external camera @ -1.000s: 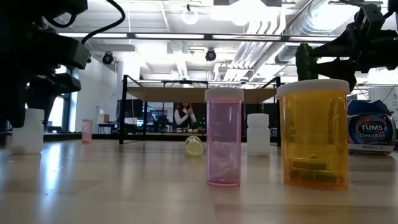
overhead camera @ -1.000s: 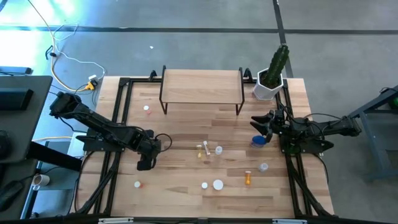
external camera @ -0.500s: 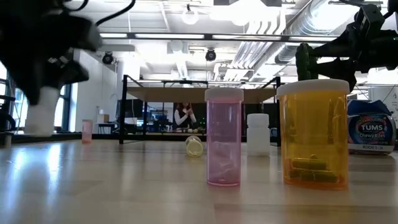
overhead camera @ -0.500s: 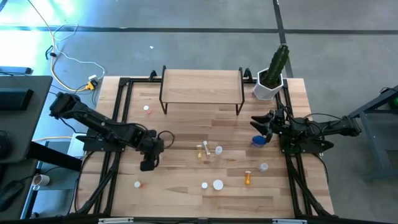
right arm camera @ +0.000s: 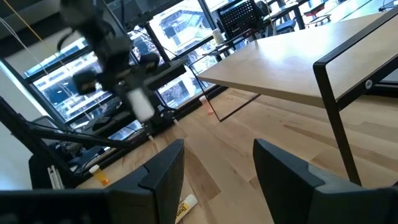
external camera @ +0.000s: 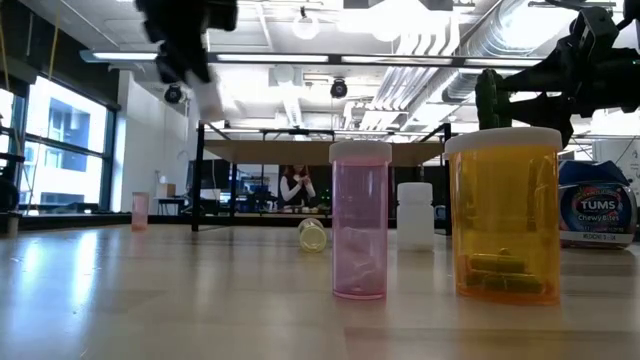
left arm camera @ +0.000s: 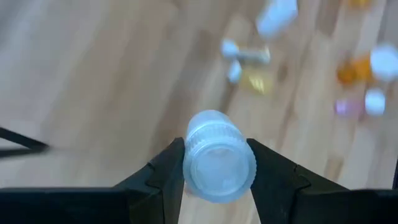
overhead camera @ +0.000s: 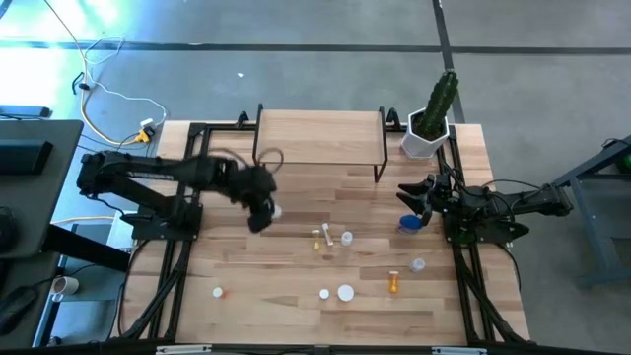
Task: Pick and place medicine bottles onto shelf by color
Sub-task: Put the left white pill bottle on the shelf
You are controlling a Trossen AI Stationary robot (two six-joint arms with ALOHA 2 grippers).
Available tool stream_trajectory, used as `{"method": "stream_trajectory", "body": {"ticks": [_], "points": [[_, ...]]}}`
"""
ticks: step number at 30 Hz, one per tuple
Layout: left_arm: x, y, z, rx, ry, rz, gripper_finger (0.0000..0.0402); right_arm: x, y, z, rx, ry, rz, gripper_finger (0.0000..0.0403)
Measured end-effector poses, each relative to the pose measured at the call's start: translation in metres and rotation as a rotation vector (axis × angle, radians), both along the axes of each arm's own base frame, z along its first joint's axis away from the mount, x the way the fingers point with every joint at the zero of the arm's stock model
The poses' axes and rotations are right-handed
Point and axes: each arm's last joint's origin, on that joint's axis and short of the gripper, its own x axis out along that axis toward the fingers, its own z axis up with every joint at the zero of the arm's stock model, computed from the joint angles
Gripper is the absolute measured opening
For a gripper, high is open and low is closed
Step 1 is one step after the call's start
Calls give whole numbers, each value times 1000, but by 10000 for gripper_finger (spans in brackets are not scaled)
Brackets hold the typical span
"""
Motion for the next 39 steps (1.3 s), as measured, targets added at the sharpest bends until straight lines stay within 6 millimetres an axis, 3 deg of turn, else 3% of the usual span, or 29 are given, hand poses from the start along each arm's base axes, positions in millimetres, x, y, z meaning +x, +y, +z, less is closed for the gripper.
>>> {"method": "stream_trajectory", "body": {"ticks": [5,12,20,25,31,39], "points": [[-6,41,31,35,-96,154,141,0,0,0,0,0,3,183],[-28,91,64,116,-182,335,142,0,0,0,0,0,3,183],[-56,131,98,234,-240,463,142,0,0,0,0,0,3,183],[-58,156,112,262,-258,517,141,0,0,0,0,0,3,183],[-48,180,115,233,-149,521,142,0,0,0,0,0,2,183],[-30,200,85,132,38,475,141,0,0,0,0,0,-1,183]]}}
